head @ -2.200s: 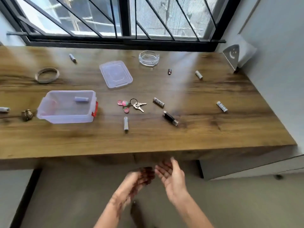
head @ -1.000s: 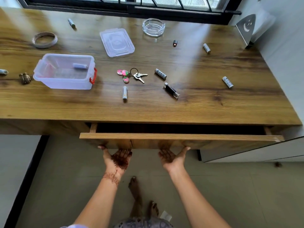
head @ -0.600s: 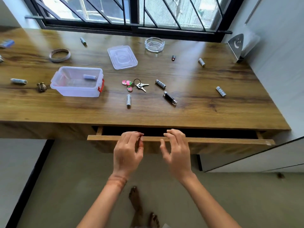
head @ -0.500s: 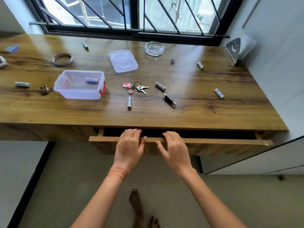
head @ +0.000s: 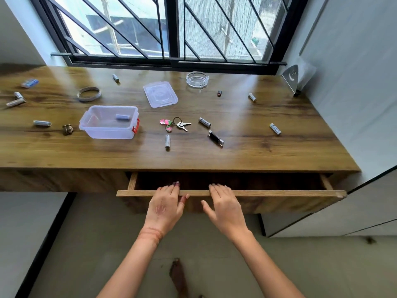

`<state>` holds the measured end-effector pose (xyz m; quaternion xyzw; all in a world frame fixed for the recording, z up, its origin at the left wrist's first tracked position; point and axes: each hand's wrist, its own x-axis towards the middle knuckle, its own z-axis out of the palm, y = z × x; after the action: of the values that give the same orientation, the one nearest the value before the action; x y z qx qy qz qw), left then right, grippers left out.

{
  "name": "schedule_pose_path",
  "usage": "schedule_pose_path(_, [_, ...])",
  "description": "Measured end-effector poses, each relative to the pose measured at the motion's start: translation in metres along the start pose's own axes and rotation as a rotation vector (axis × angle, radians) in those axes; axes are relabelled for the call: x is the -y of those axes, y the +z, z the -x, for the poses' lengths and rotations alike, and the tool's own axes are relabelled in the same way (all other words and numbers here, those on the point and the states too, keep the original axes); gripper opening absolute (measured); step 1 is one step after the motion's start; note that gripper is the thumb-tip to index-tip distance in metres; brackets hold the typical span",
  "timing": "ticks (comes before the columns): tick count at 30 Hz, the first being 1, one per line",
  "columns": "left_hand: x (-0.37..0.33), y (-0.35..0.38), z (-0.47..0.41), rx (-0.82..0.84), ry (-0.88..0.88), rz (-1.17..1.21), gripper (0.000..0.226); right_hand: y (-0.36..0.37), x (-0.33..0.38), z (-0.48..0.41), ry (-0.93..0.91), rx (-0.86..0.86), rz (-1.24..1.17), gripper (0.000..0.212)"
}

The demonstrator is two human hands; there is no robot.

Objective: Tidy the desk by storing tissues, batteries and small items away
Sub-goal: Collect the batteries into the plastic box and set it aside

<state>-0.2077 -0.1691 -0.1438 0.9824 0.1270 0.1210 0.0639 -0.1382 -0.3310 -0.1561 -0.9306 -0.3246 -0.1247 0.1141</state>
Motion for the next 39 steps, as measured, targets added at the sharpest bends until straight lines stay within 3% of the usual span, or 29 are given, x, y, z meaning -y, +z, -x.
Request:
schedule_pose_path(18, [-0.015, -0.015, 0.092, -0.060, 0.000, 0.066, 0.044, -0.021, 0.022, 0.091, -0.006, -0.007, -0.100, 0.046])
schedule_pose_path(23, [-0.014, -0.015, 0.108, -0.088, 0.011, 0.105, 0.059, -0.024, 0.026, 0.110, -0.015, 0.004, -0.111, 0.043])
schedule_pose_path(27, [-0.015, -0.018, 0.116, -0.060, 0.009, 0.125, 0.049, -0.026, 0.028, 0.118, -0.003, 0.023, -0.125, 0.043])
schedule_pose_path(33, [-0.019, -0.029, 0.110, 0.037, -0.041, 0.112, 0.067, -0.033, 0.030, 0.117, 0.011, 0.072, -0.148, 0.042])
schedule_pose_path(39, [-0.023, -0.040, 0.082, 0.079, -0.099, 0.154, 0.051, -0.044, 0.027, 0.091, 0.074, 0.035, -0.297, 0.041])
